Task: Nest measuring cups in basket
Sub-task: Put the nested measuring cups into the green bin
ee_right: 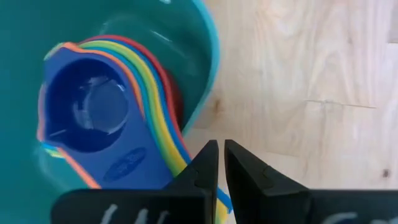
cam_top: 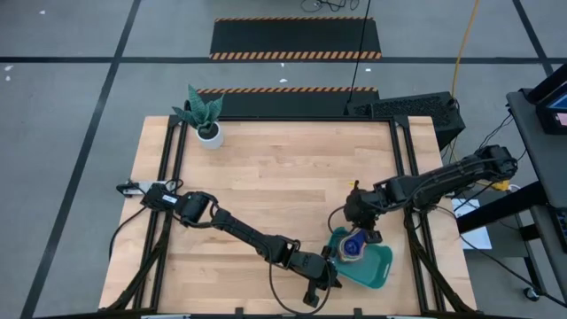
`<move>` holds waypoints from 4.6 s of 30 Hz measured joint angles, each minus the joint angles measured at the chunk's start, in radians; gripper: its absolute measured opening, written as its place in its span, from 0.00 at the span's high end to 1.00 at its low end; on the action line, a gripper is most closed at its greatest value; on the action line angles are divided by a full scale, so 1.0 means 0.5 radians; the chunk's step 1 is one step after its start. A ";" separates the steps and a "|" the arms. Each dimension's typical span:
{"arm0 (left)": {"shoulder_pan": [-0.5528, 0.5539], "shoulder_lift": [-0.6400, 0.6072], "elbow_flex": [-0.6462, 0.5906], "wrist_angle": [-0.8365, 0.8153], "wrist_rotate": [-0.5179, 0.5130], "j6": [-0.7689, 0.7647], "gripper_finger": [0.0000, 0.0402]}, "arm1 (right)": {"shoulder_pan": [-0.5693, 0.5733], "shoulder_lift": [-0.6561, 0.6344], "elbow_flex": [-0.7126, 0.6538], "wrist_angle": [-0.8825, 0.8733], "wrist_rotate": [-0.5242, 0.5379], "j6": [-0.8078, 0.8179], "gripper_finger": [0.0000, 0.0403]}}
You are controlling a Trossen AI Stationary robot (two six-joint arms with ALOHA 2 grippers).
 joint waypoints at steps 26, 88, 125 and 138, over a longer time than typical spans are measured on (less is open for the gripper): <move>-0.015 0.000 -0.002 0.021 0.000 0.005 0.95 | 0.000 0.000 -0.128 -0.009 0.096 -0.177 0.95; -0.021 0.000 -0.002 0.070 -0.001 0.000 0.95 | 0.198 0.000 -0.013 -0.308 0.121 0.469 0.95; -0.021 -0.002 -0.001 0.124 -0.001 0.000 0.95 | 0.489 0.000 -0.065 -0.149 -0.311 1.288 0.95; -0.029 -0.002 -0.001 0.124 -0.001 0.001 0.95 | 0.498 0.000 0.056 -0.122 -0.354 1.296 0.95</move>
